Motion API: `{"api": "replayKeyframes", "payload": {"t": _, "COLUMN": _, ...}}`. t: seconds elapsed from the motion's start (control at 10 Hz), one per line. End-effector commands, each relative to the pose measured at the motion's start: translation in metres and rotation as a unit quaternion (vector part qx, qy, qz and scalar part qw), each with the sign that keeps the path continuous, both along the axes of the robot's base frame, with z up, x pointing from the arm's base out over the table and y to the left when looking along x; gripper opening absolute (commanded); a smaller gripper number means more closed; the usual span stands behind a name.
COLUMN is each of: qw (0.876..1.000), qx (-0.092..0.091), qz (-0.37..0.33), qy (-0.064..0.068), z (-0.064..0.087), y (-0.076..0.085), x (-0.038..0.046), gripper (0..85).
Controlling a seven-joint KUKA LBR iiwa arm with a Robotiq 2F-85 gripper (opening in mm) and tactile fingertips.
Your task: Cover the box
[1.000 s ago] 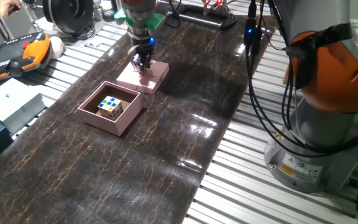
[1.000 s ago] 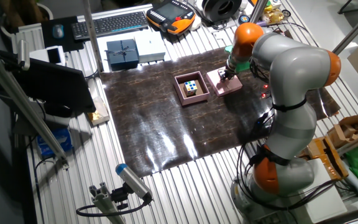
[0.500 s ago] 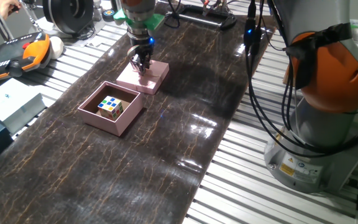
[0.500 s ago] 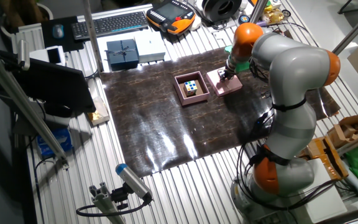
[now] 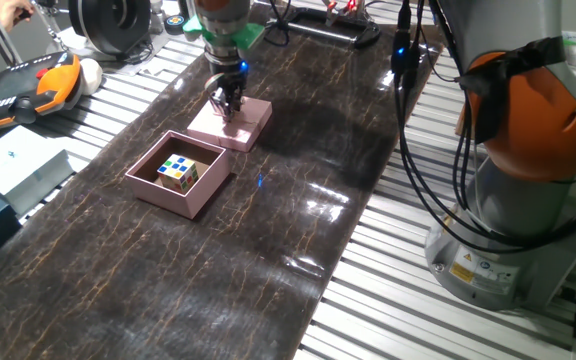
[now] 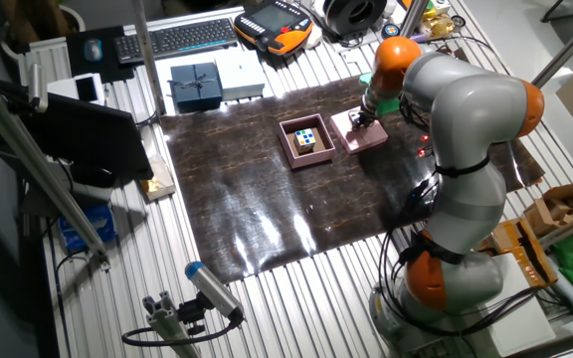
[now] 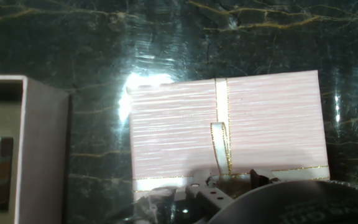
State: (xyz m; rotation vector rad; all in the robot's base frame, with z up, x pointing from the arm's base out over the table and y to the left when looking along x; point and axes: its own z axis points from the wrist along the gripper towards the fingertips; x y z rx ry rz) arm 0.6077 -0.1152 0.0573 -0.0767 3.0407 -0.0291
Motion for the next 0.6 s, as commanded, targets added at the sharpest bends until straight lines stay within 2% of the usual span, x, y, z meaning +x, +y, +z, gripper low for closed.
{"api": "replayKeyframes", "payload": {"t": 0.0, "qw": 1.0, "qx": 0.0, "qz": 0.0, "qy": 0.0, "z": -0.0003, "y": 0.0002, "x": 0.0, "gripper": 39.7}}
{"api": "replayKeyframes", "payload": {"t": 0.3, "qw": 1.0, "qx": 0.002, "qz": 0.0, "qy": 0.0, "z": -0.0011, "y": 0.0001, "x": 0.0002, "gripper": 36.3}}
{"api": "replayKeyframes", "payload": {"t": 0.5, "qw": 1.0, "qx": 0.003, "qz": 0.002, "qy": 0.0, "z": -0.0012, "y": 0.0001, "x": 0.0002, "gripper": 31.0}}
